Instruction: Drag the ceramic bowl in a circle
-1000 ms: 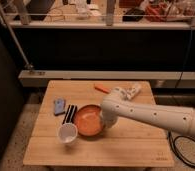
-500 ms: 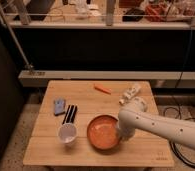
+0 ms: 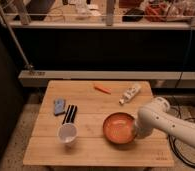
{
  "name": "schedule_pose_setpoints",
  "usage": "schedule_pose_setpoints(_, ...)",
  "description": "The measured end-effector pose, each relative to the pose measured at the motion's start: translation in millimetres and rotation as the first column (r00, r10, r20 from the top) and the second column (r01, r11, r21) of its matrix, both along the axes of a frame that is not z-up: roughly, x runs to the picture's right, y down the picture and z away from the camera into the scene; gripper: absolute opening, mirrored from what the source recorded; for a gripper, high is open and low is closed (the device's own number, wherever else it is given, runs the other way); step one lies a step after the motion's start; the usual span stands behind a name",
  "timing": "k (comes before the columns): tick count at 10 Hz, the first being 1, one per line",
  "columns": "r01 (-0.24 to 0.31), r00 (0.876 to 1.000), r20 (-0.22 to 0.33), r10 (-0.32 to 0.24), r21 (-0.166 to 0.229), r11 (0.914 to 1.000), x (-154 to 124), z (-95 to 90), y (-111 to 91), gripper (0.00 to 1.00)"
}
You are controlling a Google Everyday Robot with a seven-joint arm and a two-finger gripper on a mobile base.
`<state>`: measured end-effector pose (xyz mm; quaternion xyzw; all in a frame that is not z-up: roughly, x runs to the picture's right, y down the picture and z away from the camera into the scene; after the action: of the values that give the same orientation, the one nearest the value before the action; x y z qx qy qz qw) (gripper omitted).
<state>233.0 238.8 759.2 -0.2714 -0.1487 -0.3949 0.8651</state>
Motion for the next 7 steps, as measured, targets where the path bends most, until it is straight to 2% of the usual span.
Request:
schedule_pose_setpoints(3,-0.045,0.999,-0.022,0.046,0.038,0.9983,-8,39.1,-48,0.07)
schedule_pose_setpoints(5,-0.049,0.999,-0.017,0.05,0.054,0.9974,-37,67.6,-77,0.07)
schedule_pose_setpoints(7,-0.025,1.0,0.005,0.025,0.059,0.998,-73,76.9,-87,0.07)
